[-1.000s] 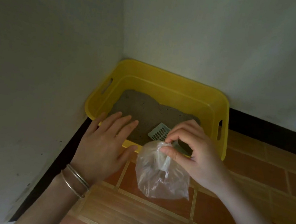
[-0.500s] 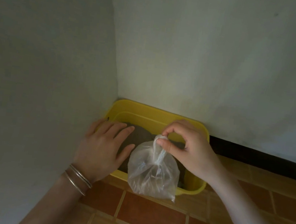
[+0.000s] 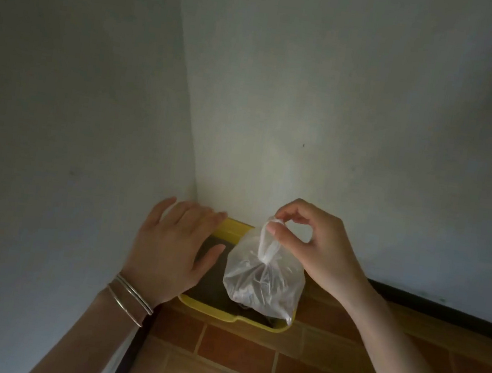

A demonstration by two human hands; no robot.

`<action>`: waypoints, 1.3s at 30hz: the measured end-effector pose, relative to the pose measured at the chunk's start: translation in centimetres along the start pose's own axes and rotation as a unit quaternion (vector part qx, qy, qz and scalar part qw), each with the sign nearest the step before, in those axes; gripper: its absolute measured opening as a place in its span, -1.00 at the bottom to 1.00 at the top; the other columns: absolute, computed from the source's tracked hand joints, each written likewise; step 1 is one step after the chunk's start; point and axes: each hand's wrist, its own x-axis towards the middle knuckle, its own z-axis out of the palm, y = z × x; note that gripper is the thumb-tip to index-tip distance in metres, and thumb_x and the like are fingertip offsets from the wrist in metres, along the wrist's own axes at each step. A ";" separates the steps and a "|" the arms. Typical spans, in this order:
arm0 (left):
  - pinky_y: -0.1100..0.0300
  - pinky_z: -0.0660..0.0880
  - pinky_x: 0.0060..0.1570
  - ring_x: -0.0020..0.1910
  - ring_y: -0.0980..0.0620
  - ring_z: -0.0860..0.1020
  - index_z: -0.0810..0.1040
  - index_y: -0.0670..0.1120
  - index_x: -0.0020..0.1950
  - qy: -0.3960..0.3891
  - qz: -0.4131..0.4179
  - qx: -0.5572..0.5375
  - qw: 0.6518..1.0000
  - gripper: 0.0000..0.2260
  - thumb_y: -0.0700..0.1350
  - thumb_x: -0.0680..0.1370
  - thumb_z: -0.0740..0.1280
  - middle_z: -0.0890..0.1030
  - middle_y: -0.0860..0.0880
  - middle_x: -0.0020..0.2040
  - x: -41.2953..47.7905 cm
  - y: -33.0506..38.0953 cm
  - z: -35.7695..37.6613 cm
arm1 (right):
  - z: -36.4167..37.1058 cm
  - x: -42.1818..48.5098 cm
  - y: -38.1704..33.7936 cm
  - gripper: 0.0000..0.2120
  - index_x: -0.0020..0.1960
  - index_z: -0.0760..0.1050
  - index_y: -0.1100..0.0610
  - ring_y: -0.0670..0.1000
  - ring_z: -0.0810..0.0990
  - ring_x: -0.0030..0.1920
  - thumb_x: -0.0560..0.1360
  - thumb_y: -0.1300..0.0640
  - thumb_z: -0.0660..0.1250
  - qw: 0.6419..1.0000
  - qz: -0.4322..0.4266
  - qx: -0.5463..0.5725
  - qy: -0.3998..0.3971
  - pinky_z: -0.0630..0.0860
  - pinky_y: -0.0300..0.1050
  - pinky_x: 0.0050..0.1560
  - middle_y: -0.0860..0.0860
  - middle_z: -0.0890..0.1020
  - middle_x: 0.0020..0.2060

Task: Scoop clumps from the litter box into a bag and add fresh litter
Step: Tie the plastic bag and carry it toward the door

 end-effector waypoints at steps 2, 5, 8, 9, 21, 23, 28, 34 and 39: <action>-0.10 0.42 0.18 0.06 -0.10 0.58 0.57 -0.03 0.19 -0.002 0.006 -0.004 1.000 -0.61 0.12 0.52 0.15 0.63 -0.04 0.05 1.2 0.3 -4.3 | -2.8 0.4 -3.6 -0.96 -0.10 0.53 0.04 -0.23 0.56 -0.06 0.46 0.10 0.37 1.000 0.006 -0.003 0.007 0.41 -0.37 0.10 -0.16 0.61 -0.19; -0.12 0.43 0.18 0.08 -0.10 0.58 0.57 -0.04 0.20 0.002 0.012 -0.004 1.000 -0.62 0.12 0.51 0.18 0.63 -0.04 0.07 2.7 0.8 -10.6 | -6.8 0.8 -8.9 -0.97 -0.11 0.53 0.02 -0.24 0.55 -0.06 0.46 0.11 0.37 1.000 0.010 -0.008 0.019 0.38 -0.43 0.08 -0.18 0.61 -0.19; -0.11 0.42 0.21 0.11 -0.10 0.57 0.56 -0.03 0.22 -0.003 0.021 -0.015 1.000 -0.61 0.12 0.51 0.18 0.62 -0.04 0.10 3.9 1.7 -16.5 | -10.5 0.9 -14.1 -0.96 -0.12 0.52 0.00 -0.24 0.54 -0.06 0.46 0.08 0.37 0.998 0.000 -0.054 0.044 0.33 -0.50 0.03 -0.19 0.60 -0.19; -0.11 0.42 0.21 0.12 -0.10 0.56 0.55 -0.03 0.23 -0.004 0.024 -0.023 0.999 -0.61 0.11 0.52 0.17 0.62 -0.04 0.11 4.2 2.0 -18.3 | -11.7 0.9 -15.6 -0.96 -0.12 0.52 0.00 -0.22 0.54 -0.07 0.46 0.07 0.37 0.996 -0.007 -0.079 0.052 0.34 -0.49 0.01 -0.19 0.60 -0.20; -0.13 0.31 0.29 0.29 -0.10 0.45 0.51 -0.07 0.30 -0.029 0.027 -0.060 0.997 -0.58 0.08 0.53 0.14 0.54 -0.08 0.27 4.7 4.7 -35.3 | -19.3 -1.2 -30.0 -0.80 -0.17 0.51 0.13 -0.05 0.53 -0.13 0.46 0.00 0.23 0.972 -0.045 -0.199 0.120 0.48 -0.05 -0.15 -0.07 0.59 -0.23; -0.15 0.29 0.30 0.32 -0.10 0.43 0.50 -0.06 0.32 -0.029 0.037 -0.055 0.997 -0.57 0.08 0.54 0.12 0.52 -0.08 0.29 4.7 4.7 -36.5 | -19.3 -1.9 -31.1 -0.80 -0.16 0.50 0.13 -0.06 0.52 -0.13 0.47 0.00 0.23 0.971 -0.037 -0.202 0.125 0.46 -0.07 -0.14 -0.06 0.59 -0.23; -0.17 0.30 0.29 0.31 -0.10 0.44 0.50 -0.06 0.32 -0.027 0.087 -0.055 0.994 -0.57 0.08 0.54 0.13 0.51 -0.08 0.31 4.7 5.3 -37.5 | -18.4 -4.8 -32.0 -0.82 -0.15 0.50 0.12 -0.08 0.50 -0.13 0.47 0.01 0.26 0.967 0.005 -0.213 0.137 0.43 -0.13 -0.12 -0.05 0.58 -0.21; -0.14 0.25 0.30 0.29 -0.14 0.46 0.42 -0.03 0.32 -0.042 0.182 -0.086 0.979 -0.59 0.08 0.52 0.13 0.53 -0.08 0.29 4.6 7.3 -36.4 | -17.5 -9.3 -32.5 -0.77 -0.14 0.52 0.13 -0.10 0.50 -0.16 0.49 -0.03 0.23 0.959 0.078 -0.202 0.181 0.40 -0.28 -0.07 -0.05 0.58 -0.23; -0.14 0.26 0.29 0.29 -0.14 0.47 0.50 -0.04 0.31 -0.092 0.240 -0.108 0.960 -0.57 0.09 0.53 0.13 0.53 -0.08 0.29 5.1 10.0 -35.6 | -18.3 -12.8 -32.2 -0.77 -0.12 0.53 0.12 -0.11 0.52 -0.23 0.48 -0.03 0.24 0.947 0.138 -0.201 0.211 0.43 -0.31 -0.15 -0.07 0.58 -0.25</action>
